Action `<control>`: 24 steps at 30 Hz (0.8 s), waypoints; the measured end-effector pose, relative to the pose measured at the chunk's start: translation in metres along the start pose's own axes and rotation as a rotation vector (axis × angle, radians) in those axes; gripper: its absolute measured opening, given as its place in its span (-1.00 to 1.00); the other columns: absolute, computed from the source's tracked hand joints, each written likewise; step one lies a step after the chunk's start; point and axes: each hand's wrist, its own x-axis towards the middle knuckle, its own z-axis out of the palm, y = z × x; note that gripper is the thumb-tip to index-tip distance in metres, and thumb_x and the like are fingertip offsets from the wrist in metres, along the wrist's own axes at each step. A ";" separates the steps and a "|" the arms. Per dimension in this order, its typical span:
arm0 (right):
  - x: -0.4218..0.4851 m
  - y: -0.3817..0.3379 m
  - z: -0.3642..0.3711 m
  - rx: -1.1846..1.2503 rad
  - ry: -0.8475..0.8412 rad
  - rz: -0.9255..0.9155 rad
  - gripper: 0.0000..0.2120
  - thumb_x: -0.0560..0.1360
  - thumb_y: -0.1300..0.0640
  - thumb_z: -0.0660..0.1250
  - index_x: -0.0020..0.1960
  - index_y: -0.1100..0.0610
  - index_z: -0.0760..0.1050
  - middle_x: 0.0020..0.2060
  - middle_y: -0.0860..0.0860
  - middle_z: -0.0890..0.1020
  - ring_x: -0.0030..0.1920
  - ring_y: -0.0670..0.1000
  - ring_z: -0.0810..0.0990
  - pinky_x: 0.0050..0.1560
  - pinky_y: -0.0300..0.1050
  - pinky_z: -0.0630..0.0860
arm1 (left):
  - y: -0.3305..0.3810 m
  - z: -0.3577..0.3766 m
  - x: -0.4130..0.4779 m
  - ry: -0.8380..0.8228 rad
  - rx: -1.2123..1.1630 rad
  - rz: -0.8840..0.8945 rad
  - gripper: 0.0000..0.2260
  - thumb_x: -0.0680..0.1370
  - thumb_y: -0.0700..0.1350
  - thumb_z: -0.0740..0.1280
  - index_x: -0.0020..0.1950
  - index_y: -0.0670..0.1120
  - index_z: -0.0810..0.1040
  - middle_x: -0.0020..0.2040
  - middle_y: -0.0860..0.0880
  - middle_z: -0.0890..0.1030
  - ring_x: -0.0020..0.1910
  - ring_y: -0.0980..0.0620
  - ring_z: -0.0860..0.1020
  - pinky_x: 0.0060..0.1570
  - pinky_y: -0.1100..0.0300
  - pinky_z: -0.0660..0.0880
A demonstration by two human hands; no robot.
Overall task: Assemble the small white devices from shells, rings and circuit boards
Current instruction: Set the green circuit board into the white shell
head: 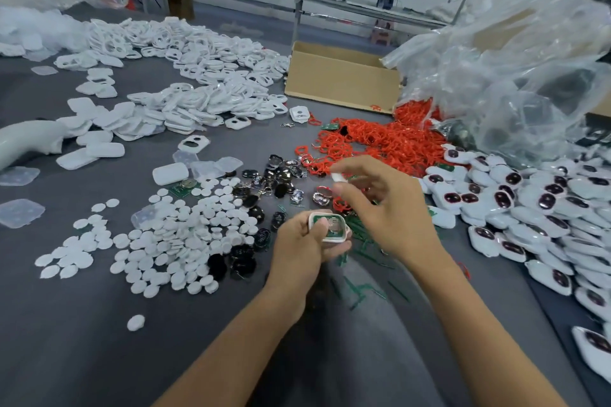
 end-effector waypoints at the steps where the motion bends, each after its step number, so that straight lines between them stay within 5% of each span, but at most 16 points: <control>1: -0.006 0.009 -0.006 0.002 0.020 0.053 -0.89 0.47 0.19 0.41 -0.05 0.01 0.57 -0.16 -0.15 0.64 -0.23 -0.09 0.59 -0.21 -0.22 0.51 | 0.001 -0.001 0.000 -0.004 -0.020 -0.008 -0.80 0.65 -0.32 0.16 0.01 -0.22 0.58 -0.05 -0.25 0.68 -0.10 -0.10 0.69 -0.19 0.23 0.62; 5: -0.024 0.036 -0.019 0.013 0.020 0.224 -0.88 0.47 0.17 0.41 -0.08 0.03 0.48 -0.16 -0.02 0.62 -0.26 0.15 0.60 -0.19 0.07 0.55 | -0.002 -0.001 0.002 -0.009 -0.011 -0.013 -0.81 0.64 -0.30 0.18 -0.01 -0.22 0.59 -0.05 -0.23 0.69 -0.10 -0.09 0.70 -0.21 0.26 0.61; 10: -0.026 0.036 -0.023 0.083 0.057 0.232 -0.86 0.47 0.15 0.41 -0.01 -0.03 0.57 -0.27 -0.12 0.58 -0.39 -0.01 0.61 -0.26 -0.07 0.55 | 0.000 -0.002 0.002 -0.017 -0.011 -0.038 -0.81 0.64 -0.29 0.19 -0.01 -0.22 0.60 -0.12 -0.17 0.71 -0.10 -0.10 0.70 -0.17 0.21 0.63; 13: -0.028 0.036 -0.023 0.095 0.043 0.259 -0.93 0.49 0.18 0.38 -0.10 0.03 0.62 -0.33 -0.07 0.62 -0.36 0.07 0.59 -0.23 -0.01 0.52 | 0.002 -0.003 0.002 -0.032 -0.011 -0.049 -0.79 0.65 -0.28 0.18 -0.02 -0.22 0.60 -0.14 -0.15 0.71 -0.10 -0.10 0.70 -0.17 0.20 0.64; 18: -0.030 0.035 -0.016 0.081 -0.004 0.322 -0.72 0.53 0.34 0.13 -0.21 0.15 0.55 -0.33 -0.01 0.60 -0.31 -0.04 0.51 -0.21 -0.21 0.40 | 0.007 -0.003 -0.002 -0.084 -0.076 -0.086 -0.79 0.66 -0.27 0.15 0.03 -0.27 0.58 -0.10 -0.20 0.70 -0.10 -0.10 0.70 -0.18 0.20 0.64; 24: -0.035 0.029 0.001 -0.145 -0.018 0.275 -0.73 0.55 0.17 0.18 -0.32 0.20 0.38 -0.47 0.02 0.44 -0.38 0.05 0.37 -0.29 0.02 0.33 | 0.011 -0.005 -0.003 -0.100 -0.153 -0.135 -0.76 0.65 -0.26 0.15 0.07 -0.35 0.57 -0.04 -0.28 0.67 -0.11 -0.12 0.69 -0.15 0.14 0.65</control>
